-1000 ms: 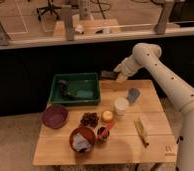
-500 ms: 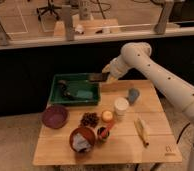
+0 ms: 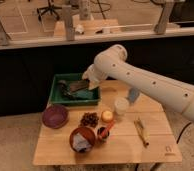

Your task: Place eraser in purple bowl

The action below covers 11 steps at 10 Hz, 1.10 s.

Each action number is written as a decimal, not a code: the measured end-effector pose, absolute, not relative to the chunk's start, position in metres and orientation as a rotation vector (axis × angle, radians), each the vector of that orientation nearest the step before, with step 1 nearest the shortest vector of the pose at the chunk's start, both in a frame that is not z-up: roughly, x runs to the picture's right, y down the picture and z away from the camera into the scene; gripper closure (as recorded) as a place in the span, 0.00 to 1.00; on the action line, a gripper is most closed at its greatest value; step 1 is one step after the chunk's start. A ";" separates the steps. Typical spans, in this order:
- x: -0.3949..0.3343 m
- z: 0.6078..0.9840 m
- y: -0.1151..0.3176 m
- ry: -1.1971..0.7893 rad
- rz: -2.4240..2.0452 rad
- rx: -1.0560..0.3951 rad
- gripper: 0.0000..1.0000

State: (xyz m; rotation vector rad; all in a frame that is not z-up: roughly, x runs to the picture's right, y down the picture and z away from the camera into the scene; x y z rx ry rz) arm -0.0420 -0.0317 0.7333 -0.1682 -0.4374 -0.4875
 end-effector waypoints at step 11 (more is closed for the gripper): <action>-0.084 0.726 0.000 -0.537 -0.785 -0.245 0.93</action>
